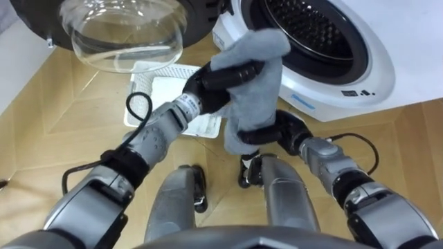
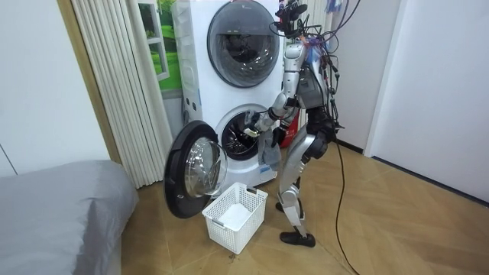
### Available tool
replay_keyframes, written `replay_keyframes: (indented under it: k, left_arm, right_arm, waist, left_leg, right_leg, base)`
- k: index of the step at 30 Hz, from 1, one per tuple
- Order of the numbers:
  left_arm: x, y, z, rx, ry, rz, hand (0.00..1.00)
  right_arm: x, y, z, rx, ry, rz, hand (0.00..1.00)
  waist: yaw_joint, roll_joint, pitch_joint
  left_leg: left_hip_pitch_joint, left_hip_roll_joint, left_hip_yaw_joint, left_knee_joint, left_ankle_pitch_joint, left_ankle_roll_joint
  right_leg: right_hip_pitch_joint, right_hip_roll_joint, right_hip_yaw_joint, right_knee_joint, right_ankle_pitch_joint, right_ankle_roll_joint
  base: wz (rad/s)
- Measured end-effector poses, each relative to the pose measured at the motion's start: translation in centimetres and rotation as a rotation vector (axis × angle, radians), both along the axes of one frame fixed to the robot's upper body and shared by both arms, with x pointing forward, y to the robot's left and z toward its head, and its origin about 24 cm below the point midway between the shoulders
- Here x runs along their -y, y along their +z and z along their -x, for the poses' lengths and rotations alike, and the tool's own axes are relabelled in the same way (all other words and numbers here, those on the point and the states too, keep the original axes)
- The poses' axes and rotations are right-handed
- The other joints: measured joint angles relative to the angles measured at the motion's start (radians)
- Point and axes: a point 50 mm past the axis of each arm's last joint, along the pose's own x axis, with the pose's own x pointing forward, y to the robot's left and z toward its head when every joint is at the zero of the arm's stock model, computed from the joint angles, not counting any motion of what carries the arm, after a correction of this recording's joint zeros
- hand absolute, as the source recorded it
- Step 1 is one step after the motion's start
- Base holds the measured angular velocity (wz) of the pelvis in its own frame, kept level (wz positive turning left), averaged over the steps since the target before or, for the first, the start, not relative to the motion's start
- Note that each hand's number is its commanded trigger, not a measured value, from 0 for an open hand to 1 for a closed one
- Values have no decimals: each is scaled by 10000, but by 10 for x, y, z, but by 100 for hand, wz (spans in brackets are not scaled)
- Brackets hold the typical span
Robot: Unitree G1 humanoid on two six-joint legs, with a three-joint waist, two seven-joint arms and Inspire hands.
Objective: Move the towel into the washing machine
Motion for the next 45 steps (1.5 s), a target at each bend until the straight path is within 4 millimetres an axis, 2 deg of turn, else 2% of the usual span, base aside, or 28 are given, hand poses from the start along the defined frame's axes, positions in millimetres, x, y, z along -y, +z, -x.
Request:
replay_keyframes:
  k: [2,3,4,12,17,20,23,25,31,35,41,45]
  left_arm:
    - [0,1,-2,-6,169,147,100]
    - [0,2,-2,-4,209,192,57]
    - [0,2,-2,-5,214,195,0]
    - [0,2,-3,-25,319,287,0]
    - [-6,3,-5,-37,664,442,0]
    - [-17,-1,-4,-149,1176,226,0]
    - [-34,-13,2,-249,1695,-839,0]
    - [-49,-27,11,-439,1928,-2782,0]
    - [-78,-51,31,-293,2080,-7773,0]
    - [-84,-49,29,168,2523,-9001,0]
    - [-85,-48,29,652,2803,-10186,0]
    - [-87,-51,31,559,2896,-10421,0]
  right_arm:
    - [1,1,-2,43,-46,-2,100]
    - [2,1,-2,24,-163,-36,100]
    - [2,1,-2,29,-191,-29,100]
    - [4,-1,-1,-97,-293,152,100]
    - [14,-3,1,-374,-808,447,100]
    - [21,-6,5,-588,-1230,612,100]
    - [29,-8,9,-748,-1464,978,100]
    - [39,-8,9,-794,-1798,1188,100]
    - [72,-2,9,-729,-3068,1490,100]
    - [80,0,7,-757,-4137,886,100]
    - [91,3,6,-801,-4652,963,100]
    - [93,8,0,-655,-5126,627,100]
  waist:
    - [-5,-1,1]
    - [0,-1,1]
    - [-7,-2,1]
    - [41,-6,24]
    - [381,-5,29]
    - [759,-9,39]
    - [930,-44,63]
    - [1085,-123,114]
    - [1292,-204,152]
    - [1307,-351,205]
    - [1283,-372,207]
    - [1328,-495,203]
  left_leg:
    - [62,-2,12,-27,3,-4]
    - [130,-4,13,-57,5,-9]
    - [206,1,13,-90,8,-14]
    - [469,7,12,-518,146,-116]
    - [482,12,5,-668,181,-144]
    - [562,-2,79,-770,202,-145]
    - [605,-44,99,-828,217,-130]
    - [578,-176,86,-859,238,-107]
    - [367,-366,89,-815,306,-13]
    - [248,-463,86,-812,352,59]
    - [211,-544,99,-758,397,140]
    - [38,-627,179,-741,423,183]
  right_leg:
    - [48,6,4,-1,0,0]
    - [117,19,4,-20,0,-1]
    - [217,47,8,-115,0,-1]
    - [473,164,42,-544,148,-28]
    - [457,186,7,-677,169,-49]
    - [456,144,9,-613,145,-56]
    - [461,101,18,-577,68,-22]
    - [354,-42,32,-443,-57,0]
    - [95,-251,89,-171,-166,124]
    - [-22,-412,8,-96,-177,143]
    - [-38,-604,-60,36,-203,198]
    - [-325,-602,144,169,-184,222]
  base:
    - [0]
    - [0]
    - [0]
    - [-1]
    - [0]
    - [-3]
    - [3]
    - [10]
    - [9]
    - [9]
    - [7]
    - [-2]
